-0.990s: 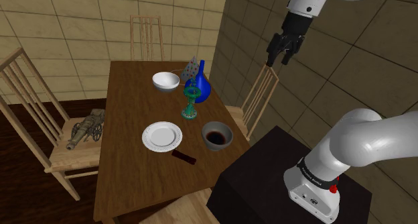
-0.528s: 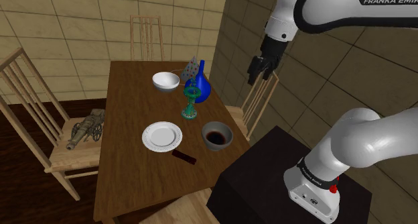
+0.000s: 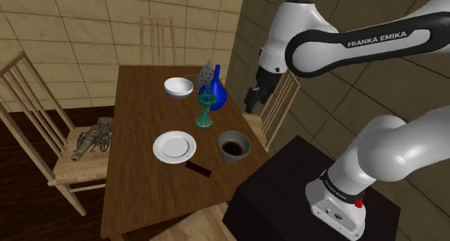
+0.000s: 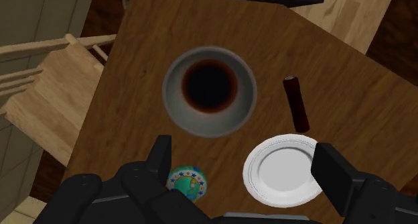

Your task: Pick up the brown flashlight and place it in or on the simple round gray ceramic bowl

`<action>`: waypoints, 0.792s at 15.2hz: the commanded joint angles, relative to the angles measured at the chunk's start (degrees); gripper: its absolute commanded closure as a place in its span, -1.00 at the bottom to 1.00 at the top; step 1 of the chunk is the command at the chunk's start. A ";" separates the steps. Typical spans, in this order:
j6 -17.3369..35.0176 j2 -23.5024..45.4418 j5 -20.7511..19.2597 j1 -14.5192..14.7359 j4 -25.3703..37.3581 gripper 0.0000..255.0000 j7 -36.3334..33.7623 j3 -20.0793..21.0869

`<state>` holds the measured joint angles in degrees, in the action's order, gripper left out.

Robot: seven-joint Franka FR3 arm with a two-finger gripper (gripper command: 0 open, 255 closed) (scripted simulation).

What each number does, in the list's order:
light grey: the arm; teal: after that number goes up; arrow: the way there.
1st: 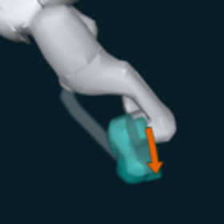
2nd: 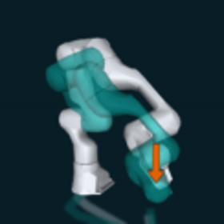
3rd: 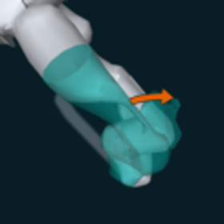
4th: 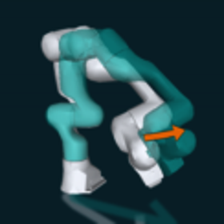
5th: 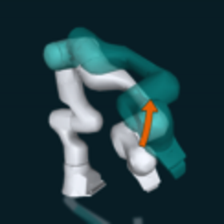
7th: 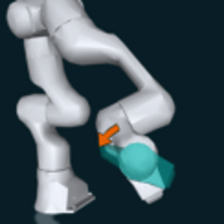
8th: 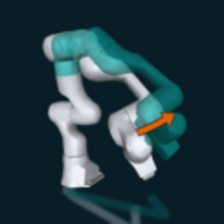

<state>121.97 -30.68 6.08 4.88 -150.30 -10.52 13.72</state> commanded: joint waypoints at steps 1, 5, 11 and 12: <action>5.26 3.90 -0.43 0.39 -0.80 -1.00 -0.55 1.76; 14.30 11.76 -2.66 0.53 -1.36 -1.00 -2.60 5.40; 26.55 25.92 -13.17 -1.24 0.45 -1.00 -10.50 10.83; 28.21 28.54 -16.30 -1.61 1.12 -1.00 -12.77 11.47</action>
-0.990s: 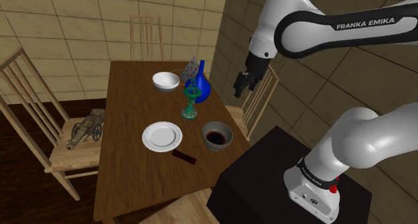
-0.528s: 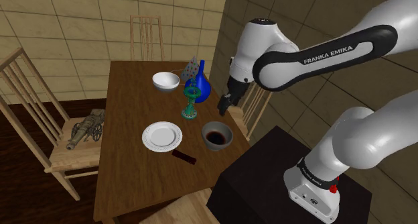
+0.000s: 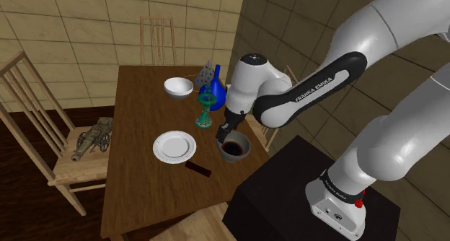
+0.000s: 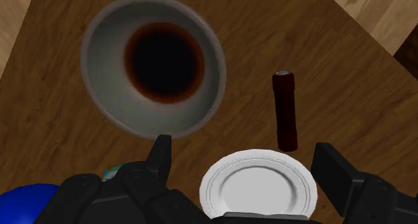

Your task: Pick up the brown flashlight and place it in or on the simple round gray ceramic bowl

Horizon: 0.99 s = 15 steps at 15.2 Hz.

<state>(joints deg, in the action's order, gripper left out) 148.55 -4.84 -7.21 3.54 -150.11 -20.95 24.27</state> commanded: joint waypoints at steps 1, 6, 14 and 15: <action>3.11 5.38 -6.58 -0.42 1.72 -1.00 -4.93 1.27; 7.80 18.74 -26.15 3.71 7.58 -1.00 -19.15 -2.36; 11.25 36.30 -44.56 16.19 19.68 -1.00 -32.68 -12.48; 11.65 37.13 -45.20 16.54 20.15 -1.00 -33.20 -13.04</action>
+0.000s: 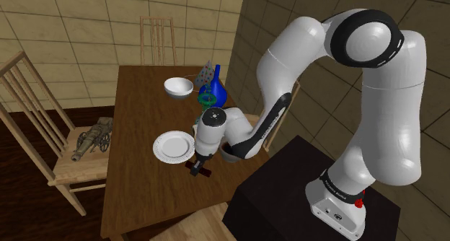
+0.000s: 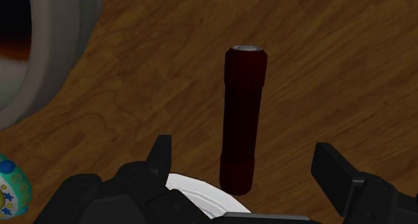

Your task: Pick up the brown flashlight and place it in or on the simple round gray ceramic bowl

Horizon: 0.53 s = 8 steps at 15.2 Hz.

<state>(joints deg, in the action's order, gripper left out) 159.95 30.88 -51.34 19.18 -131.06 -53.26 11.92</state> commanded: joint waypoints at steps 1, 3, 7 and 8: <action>0.65 2.25 -1.68 1.25 1.58 -1.00 -1.39 -1.26; 1.43 3.93 -2.88 1.93 2.58 -1.00 -2.38 -2.33; 2.81 6.95 -4.82 3.09 4.46 -1.00 -4.03 -4.16; 2.82 6.95 -4.82 3.09 4.46 -1.00 -4.03 -4.16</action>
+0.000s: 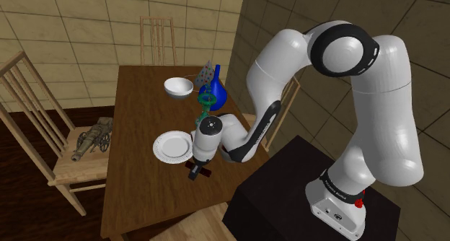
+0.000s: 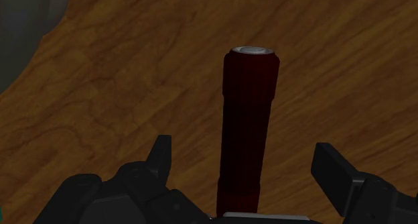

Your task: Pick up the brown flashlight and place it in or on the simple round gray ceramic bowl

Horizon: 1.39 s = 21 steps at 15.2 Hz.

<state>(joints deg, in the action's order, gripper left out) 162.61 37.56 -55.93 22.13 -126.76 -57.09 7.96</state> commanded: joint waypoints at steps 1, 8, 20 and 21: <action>0.16 0.28 -0.22 0.14 0.16 -1.00 -0.20 -0.20; 0.15 0.27 -0.21 0.13 0.16 1.00 -0.19 -0.19; -1.46 -3.01 2.17 -1.62 -1.69 1.00 2.29 1.94; -1.87 -3.83 2.81 -2.07 -2.12 1.00 2.93 2.49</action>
<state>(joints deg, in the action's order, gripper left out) 161.11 34.66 -53.73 20.55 -128.29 -54.81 9.92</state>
